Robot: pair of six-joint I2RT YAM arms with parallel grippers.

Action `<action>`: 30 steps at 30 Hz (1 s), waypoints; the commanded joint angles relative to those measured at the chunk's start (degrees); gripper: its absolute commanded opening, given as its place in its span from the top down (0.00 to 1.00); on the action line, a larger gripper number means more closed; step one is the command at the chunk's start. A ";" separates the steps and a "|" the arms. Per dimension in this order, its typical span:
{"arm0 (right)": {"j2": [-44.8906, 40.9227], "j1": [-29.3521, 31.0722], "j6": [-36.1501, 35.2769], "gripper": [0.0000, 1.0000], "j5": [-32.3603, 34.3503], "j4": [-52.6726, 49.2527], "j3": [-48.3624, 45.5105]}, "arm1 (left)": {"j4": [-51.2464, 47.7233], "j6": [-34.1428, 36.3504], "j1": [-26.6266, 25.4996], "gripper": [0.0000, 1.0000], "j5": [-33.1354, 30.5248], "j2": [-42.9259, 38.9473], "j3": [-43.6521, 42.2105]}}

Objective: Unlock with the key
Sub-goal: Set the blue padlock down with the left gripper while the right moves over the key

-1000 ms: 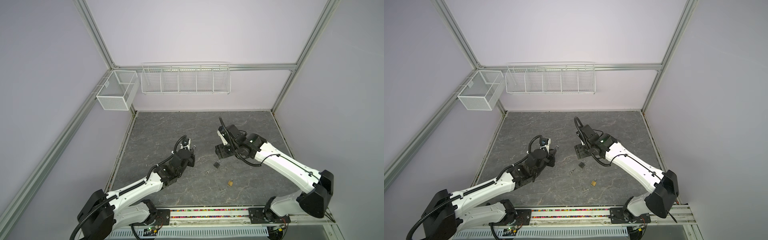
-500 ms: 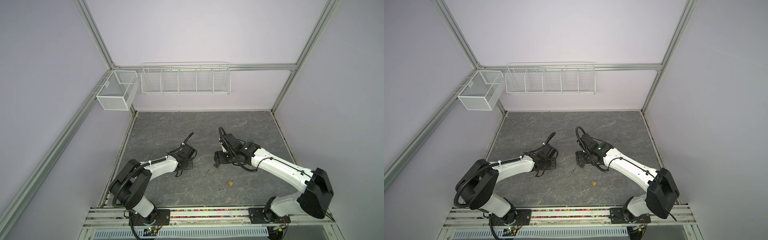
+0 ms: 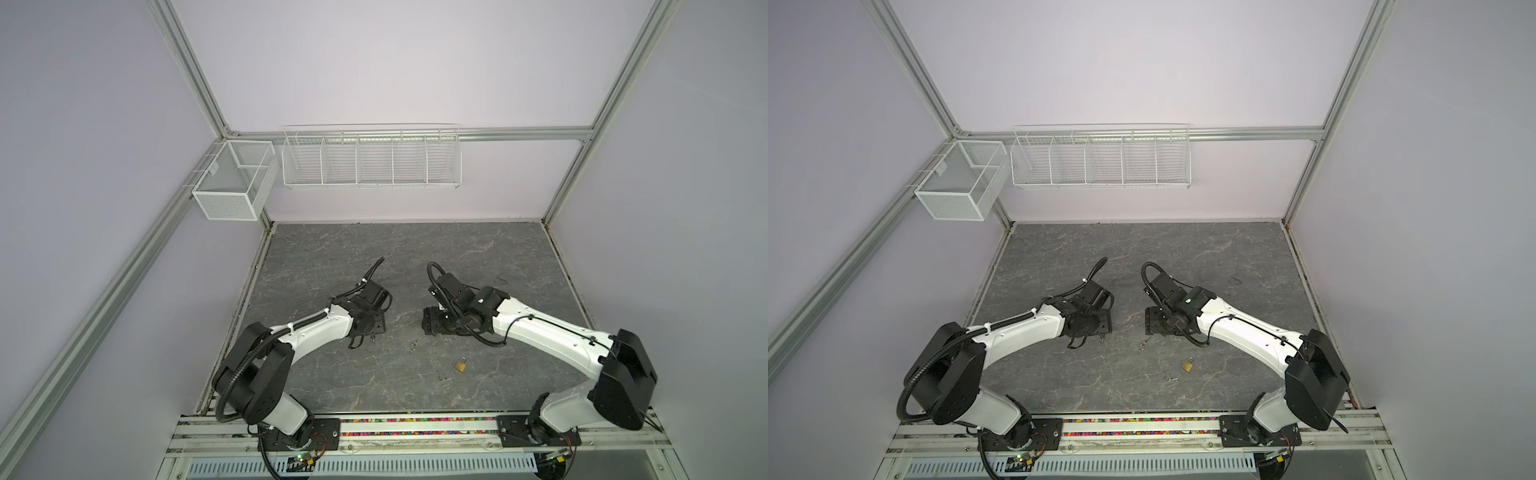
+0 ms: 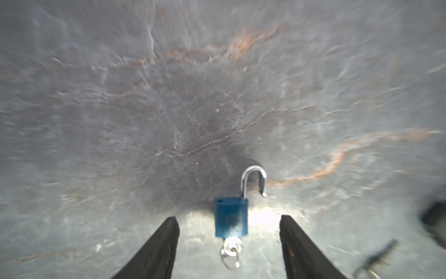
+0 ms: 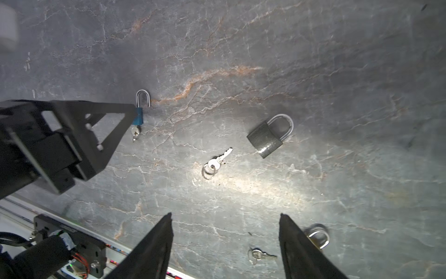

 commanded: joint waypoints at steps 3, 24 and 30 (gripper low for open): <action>3.75 3.78 13.45 0.32 -0.50 2.64 -1.06 | -1.87 -0.15 0.41 0.33 -2.66 -9.87 1.26; 16.04 10.61 40.73 0.44 5.86 9.70 -1.30 | 5.18 3.51 1.93 0.34 -5.97 -32.01 -6.84; 19.54 10.28 44.45 0.52 6.13 11.80 -0.78 | 5.34 3.67 1.98 0.34 -6.12 -32.88 -7.30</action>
